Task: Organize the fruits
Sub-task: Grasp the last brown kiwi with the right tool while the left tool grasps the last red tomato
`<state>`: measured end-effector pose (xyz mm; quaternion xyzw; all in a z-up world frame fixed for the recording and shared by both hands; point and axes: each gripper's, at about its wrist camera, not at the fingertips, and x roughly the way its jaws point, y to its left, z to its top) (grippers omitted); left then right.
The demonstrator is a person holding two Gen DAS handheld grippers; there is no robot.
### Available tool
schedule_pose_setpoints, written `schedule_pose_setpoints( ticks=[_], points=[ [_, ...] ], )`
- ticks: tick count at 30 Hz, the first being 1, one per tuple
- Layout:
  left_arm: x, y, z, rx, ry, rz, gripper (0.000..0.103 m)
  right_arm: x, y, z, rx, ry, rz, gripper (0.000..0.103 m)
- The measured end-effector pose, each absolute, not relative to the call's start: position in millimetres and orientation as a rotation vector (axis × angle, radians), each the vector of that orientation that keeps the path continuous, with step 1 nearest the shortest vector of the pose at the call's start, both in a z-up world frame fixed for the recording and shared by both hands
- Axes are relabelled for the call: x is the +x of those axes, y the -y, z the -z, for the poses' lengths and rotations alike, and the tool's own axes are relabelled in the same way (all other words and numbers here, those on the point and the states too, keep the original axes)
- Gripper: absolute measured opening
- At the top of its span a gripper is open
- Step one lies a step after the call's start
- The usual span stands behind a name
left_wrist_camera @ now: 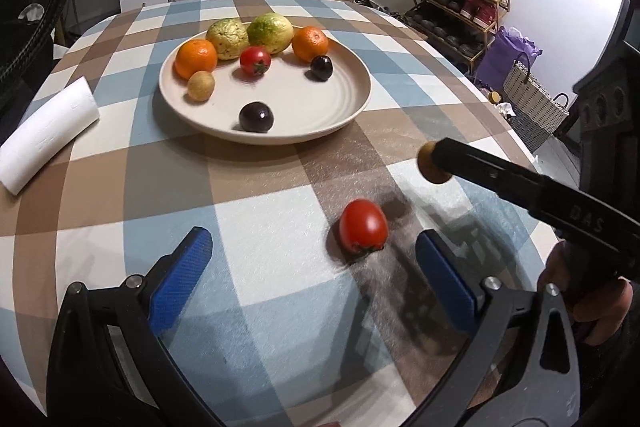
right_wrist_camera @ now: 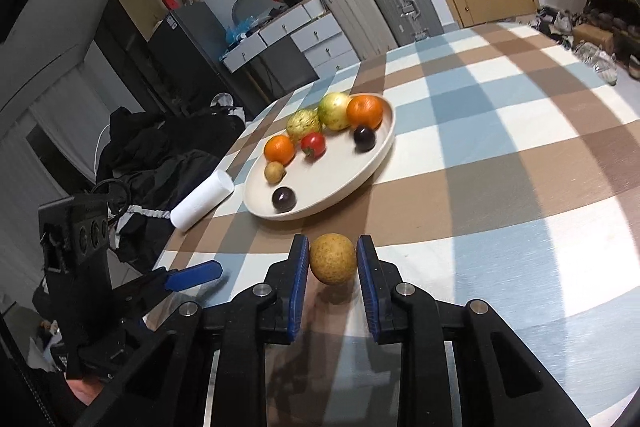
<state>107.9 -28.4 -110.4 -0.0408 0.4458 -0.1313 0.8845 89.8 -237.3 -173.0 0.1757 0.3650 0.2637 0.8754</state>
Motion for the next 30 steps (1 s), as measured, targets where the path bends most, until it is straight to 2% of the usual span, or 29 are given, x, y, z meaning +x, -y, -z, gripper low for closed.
schedule_pose_setpoints(
  ticks=[6, 11, 13, 14, 18, 20, 22, 30],
  points=[
    [116.9, 42.0, 104.4, -0.026, -0.907, 0.296, 0.101, 90.9, 254.2, 175.4, 0.395, -0.747, -0.534, 0.025],
    [122.4, 49.1, 104.7, -0.039, -0.927, 0.340, 0.088, 88.8, 256.0, 174.4, 0.403, -0.729, -0.549, 0.025],
    [123.6, 50.8, 106.2, -0.041, -0.938, 0.348, 0.077, 88.0, 256.0, 173.8, 0.408, -0.723, -0.563, 0.025],
    [123.7, 52.0, 107.3, -0.041, -0.943, 0.351, 0.075, 87.7, 256.8, 173.7, 0.411, -0.719, -0.561, 0.025],
    [123.7, 56.7, 112.9, -0.052, -0.986, 0.389, 0.046, 85.4, 262.3, 173.6, 0.437, -0.705, -0.568, 0.025],
    [122.6, 59.2, 114.3, -0.043, -0.994, 0.389, 0.038, 83.9, 264.0, 173.0, 0.445, -0.697, -0.574, 0.025],
    [121.3, 61.3, 114.0, -0.034, -0.997, 0.389, 0.025, 82.9, 264.4, 172.5, 0.450, -0.693, -0.583, 0.025],
    [116.1, 67.3, 106.9, -0.048, -0.986, 0.398, 0.025, 82.0, 265.6, 171.8, 0.462, -0.683, -0.618, 0.025]
  ],
)
